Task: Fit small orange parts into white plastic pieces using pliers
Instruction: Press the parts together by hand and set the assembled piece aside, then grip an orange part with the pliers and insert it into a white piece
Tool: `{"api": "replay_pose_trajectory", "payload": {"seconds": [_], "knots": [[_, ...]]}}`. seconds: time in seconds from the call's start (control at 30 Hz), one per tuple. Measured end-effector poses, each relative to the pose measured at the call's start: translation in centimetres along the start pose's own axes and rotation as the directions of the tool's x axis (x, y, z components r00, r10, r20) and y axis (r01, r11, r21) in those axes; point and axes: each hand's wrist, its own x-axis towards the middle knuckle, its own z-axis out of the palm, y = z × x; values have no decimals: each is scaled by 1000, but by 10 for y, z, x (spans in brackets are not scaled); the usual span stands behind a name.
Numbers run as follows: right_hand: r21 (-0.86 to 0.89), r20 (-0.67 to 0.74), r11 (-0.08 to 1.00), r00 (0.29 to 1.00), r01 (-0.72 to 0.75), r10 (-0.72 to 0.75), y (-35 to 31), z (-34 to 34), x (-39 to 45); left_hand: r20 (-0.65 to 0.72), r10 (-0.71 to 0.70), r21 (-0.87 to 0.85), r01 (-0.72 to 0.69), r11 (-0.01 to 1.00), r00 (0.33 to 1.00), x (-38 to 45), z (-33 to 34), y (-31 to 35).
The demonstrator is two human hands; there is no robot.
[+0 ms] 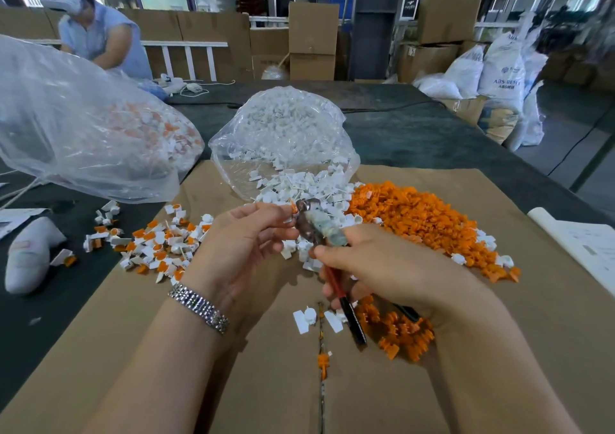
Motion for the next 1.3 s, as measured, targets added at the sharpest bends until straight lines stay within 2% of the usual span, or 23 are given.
{"api": "replay_pose_trajectory", "payload": {"seconds": [0.2, 0.33, 0.4, 0.6, 0.7, 0.83, 0.9, 0.97, 1.03, 1.07, 1.13, 1.2, 1.23, 1.27, 1.3], "knots": [[-57, -27, 998, 1000, 3, -5, 4, 5, 2, -29, 15, 47, -14, 999, 999, 0, 1, -3], [-236, -108, 971, 992, 36, -62, 3, 9, 2, -17, -2, 59, 3, 998, 1000, -1, 0, -2], [-269, -144, 962, 986, 42, -84, 2, 12, 3, -18, -16, 54, 17, 998, 1000, -2, 0, -1], [-255, -216, 966, 972, 40, -97, 5, 21, 8, -25, -30, 60, 31, 998, 999, -3, 1, -1], [-263, -204, 964, 975, 36, -92, 5, 19, 8, -4, -34, 46, 34, 998, 999, -3, 2, 0], [-99, -91, 994, 995, 37, -46, 3, 9, 2, 28, -20, 55, 18, 998, 999, -4, -1, 3], [-89, -137, 996, 990, 33, -45, 2, 0, -2, -51, 17, 142, -9, 990, 999, -3, -8, 4], [-217, -271, 976, 960, 8, -68, 5, -13, 0, -197, 126, 414, -34, 910, 972, 0, -17, 3], [-344, -386, 937, 919, -61, -82, 14, -27, 6, -303, 324, 718, -10, 696, 896, 4, -26, 3], [-373, -429, 921, 901, -110, -66, 20, -32, 10, -318, 422, 817, 19, 577, 849, 5, -30, 4], [-386, -500, 895, 866, -225, 2, 35, -39, 18, -315, 530, 906, 83, 415, 787, 4, -32, 8], [-401, -565, 852, 823, -336, 59, 48, -39, 25, -281, 540, 940, 113, 323, 794, 2, -30, 6], [-415, -593, 824, 802, -385, 75, 53, -38, 27, -234, 527, 950, 78, 301, 817, 1, -28, 6], [-423, -616, 802, 783, -422, 87, 56, -36, 29, -168, 500, 948, 0, 318, 849, -1, -26, 5], [-424, -631, 788, 770, -447, 97, 58, -35, 31, -96, 441, 920, -89, 381, 892, -3, -24, 6]]}}
